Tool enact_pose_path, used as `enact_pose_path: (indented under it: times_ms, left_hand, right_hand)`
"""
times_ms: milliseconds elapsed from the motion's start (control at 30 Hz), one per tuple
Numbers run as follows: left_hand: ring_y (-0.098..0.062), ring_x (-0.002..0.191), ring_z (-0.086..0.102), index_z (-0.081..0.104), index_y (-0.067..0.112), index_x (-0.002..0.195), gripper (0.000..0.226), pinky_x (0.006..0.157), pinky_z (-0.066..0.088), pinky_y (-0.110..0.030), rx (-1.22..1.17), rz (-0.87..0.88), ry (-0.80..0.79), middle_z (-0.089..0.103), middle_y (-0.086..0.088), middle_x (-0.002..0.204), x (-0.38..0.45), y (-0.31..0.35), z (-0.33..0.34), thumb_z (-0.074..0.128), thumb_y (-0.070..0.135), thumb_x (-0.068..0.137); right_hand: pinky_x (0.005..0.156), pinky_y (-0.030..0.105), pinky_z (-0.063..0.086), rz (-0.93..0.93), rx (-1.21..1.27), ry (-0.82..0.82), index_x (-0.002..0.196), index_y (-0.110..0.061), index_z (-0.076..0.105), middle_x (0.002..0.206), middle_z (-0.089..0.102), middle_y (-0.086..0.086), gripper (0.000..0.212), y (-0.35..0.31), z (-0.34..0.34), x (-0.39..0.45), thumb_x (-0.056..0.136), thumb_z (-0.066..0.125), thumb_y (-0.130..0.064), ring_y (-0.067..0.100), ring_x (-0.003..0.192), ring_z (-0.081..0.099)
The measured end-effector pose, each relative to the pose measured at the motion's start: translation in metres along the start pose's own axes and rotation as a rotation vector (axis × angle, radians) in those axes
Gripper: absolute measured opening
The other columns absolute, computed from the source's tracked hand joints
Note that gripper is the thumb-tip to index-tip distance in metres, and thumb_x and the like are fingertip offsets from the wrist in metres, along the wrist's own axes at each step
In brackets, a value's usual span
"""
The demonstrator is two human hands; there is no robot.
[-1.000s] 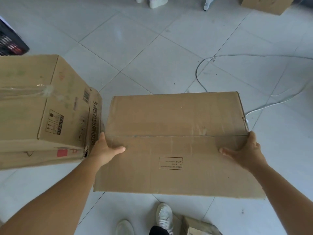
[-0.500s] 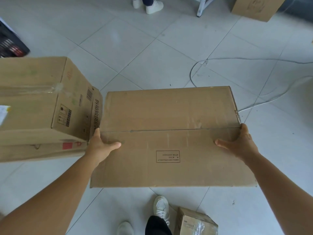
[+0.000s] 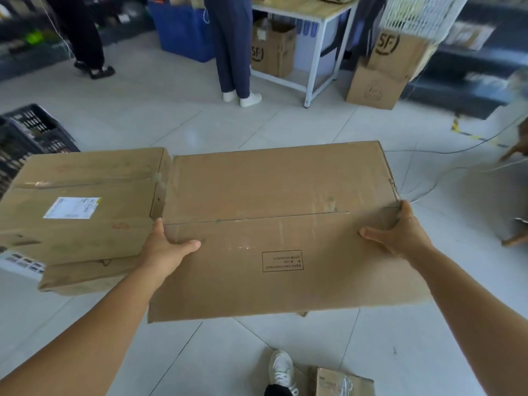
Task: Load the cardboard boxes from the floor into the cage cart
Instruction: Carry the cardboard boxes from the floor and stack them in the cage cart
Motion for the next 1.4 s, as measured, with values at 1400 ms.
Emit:
enact_pose_path:
  times_ms: [1400]
  left_hand:
    - [-0.026, 0.105, 0.054, 0.041, 0.021, 0.137, 0.073, 0.09, 0.043, -0.038, -0.194, -0.087, 0.877, 0.056, -0.003, 0.128, -0.506, -0.132, -0.346, 0.081, 0.024, 0.075]
  right_hand:
    - [0.092, 0.042, 0.042, -0.782, 0.211, -0.48, 0.145, -0.023, 0.026, 0.141, 0.044, 0.006, 0.101, -0.199, 0.009, -0.39, 0.066, 0.087, -0.037, 0.031, 0.125, 0.047]
Point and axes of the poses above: each hand's wrist, its own x-axis towards the middle knuckle, its own z-axis out of the palm, y = z × x, the point moved 1 cm from there along x, towards the middle knuckle
